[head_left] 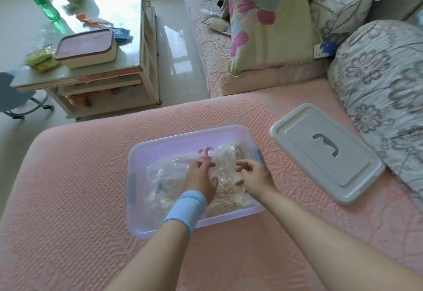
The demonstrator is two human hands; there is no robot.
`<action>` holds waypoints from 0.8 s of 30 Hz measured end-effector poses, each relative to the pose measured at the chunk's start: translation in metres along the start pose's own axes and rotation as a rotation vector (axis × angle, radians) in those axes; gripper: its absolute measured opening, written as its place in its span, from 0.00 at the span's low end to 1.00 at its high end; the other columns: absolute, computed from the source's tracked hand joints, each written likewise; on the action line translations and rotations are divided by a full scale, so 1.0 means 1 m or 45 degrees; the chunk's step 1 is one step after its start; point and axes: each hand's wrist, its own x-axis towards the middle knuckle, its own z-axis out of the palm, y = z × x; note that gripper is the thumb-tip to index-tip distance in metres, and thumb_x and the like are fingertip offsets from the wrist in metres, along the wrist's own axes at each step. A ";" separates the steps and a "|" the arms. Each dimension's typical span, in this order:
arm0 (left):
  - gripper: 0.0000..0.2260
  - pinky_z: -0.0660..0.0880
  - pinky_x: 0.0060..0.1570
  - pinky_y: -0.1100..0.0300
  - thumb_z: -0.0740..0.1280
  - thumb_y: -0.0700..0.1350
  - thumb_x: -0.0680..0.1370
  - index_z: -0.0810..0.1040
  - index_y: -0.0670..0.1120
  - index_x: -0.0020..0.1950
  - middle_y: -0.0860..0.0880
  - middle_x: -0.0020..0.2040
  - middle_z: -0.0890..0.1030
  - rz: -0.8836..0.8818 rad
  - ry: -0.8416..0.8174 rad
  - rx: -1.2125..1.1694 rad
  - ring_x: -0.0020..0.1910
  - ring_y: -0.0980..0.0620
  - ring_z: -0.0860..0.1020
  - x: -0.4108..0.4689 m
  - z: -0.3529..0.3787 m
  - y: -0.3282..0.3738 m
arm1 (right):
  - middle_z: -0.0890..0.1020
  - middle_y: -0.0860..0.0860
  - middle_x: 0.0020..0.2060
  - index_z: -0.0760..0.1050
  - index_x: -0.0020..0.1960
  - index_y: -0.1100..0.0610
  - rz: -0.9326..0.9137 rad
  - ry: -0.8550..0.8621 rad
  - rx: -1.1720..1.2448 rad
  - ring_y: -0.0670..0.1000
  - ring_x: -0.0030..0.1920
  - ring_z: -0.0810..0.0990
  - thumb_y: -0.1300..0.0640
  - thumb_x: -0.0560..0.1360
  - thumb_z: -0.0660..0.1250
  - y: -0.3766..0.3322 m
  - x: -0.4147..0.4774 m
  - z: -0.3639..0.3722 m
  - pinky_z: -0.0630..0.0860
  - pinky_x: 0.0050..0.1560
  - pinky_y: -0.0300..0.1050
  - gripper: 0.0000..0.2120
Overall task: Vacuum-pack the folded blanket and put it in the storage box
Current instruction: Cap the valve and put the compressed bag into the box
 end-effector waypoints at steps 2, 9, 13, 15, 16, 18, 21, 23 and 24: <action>0.17 0.68 0.65 0.56 0.66 0.44 0.76 0.74 0.52 0.65 0.50 0.65 0.71 0.131 0.057 -0.068 0.64 0.48 0.71 0.008 0.001 0.032 | 0.84 0.48 0.45 0.78 0.49 0.48 -0.111 0.135 -0.050 0.48 0.30 0.84 0.65 0.79 0.58 -0.005 0.005 -0.023 0.77 0.34 0.38 0.15; 0.14 0.72 0.59 0.54 0.64 0.42 0.77 0.76 0.52 0.62 0.51 0.60 0.74 0.429 0.106 -0.089 0.58 0.48 0.74 0.044 0.050 0.158 | 0.83 0.45 0.43 0.79 0.48 0.49 -0.106 0.338 -0.234 0.49 0.44 0.80 0.62 0.76 0.60 0.022 0.040 -0.135 0.73 0.47 0.42 0.12; 0.15 0.70 0.61 0.55 0.63 0.43 0.77 0.75 0.53 0.63 0.51 0.64 0.73 0.473 -0.081 0.050 0.61 0.49 0.73 0.062 0.101 0.199 | 0.81 0.49 0.56 0.79 0.57 0.51 0.047 0.231 -0.589 0.52 0.55 0.77 0.60 0.77 0.60 0.071 0.059 -0.190 0.71 0.52 0.43 0.13; 0.17 0.71 0.62 0.51 0.63 0.45 0.77 0.72 0.54 0.66 0.52 0.68 0.70 0.463 -0.213 0.217 0.63 0.47 0.72 0.071 0.132 0.214 | 0.77 0.52 0.61 0.76 0.62 0.52 0.078 0.221 -0.768 0.54 0.62 0.74 0.61 0.76 0.60 0.098 0.066 -0.211 0.71 0.56 0.46 0.16; 0.19 0.71 0.62 0.50 0.63 0.46 0.77 0.70 0.54 0.68 0.52 0.70 0.69 0.453 -0.281 0.302 0.65 0.47 0.72 0.075 0.146 0.219 | 0.75 0.52 0.64 0.74 0.64 0.52 0.088 0.200 -0.864 0.55 0.64 0.71 0.61 0.77 0.59 0.110 0.070 -0.218 0.70 0.58 0.48 0.17; 0.23 0.68 0.65 0.51 0.63 0.46 0.77 0.67 0.53 0.73 0.51 0.72 0.66 0.428 -0.409 0.419 0.68 0.45 0.69 0.084 0.172 0.225 | 0.68 0.53 0.69 0.68 0.70 0.52 0.130 0.135 -1.023 0.56 0.69 0.65 0.60 0.77 0.60 0.134 0.077 -0.230 0.69 0.63 0.51 0.22; 0.27 0.63 0.68 0.51 0.63 0.46 0.77 0.62 0.53 0.76 0.50 0.75 0.64 0.374 -0.526 0.538 0.71 0.44 0.63 0.095 0.204 0.229 | 0.51 0.56 0.79 0.57 0.77 0.51 0.264 0.030 -1.143 0.59 0.78 0.49 0.55 0.78 0.60 0.167 0.087 -0.244 0.61 0.71 0.59 0.29; 0.28 0.63 0.69 0.49 0.63 0.47 0.77 0.60 0.53 0.77 0.50 0.75 0.63 0.364 -0.551 0.591 0.72 0.44 0.63 0.102 0.217 0.229 | 0.41 0.56 0.80 0.45 0.81 0.49 0.324 -0.073 -1.234 0.60 0.79 0.39 0.45 0.80 0.60 0.185 0.092 -0.253 0.52 0.74 0.66 0.36; 0.29 0.64 0.69 0.49 0.63 0.47 0.77 0.59 0.53 0.77 0.51 0.76 0.62 0.361 -0.557 0.603 0.72 0.44 0.62 0.105 0.222 0.229 | 0.38 0.56 0.80 0.41 0.81 0.48 0.327 -0.115 -1.299 0.61 0.79 0.38 0.41 0.80 0.60 0.192 0.095 -0.257 0.51 0.74 0.67 0.39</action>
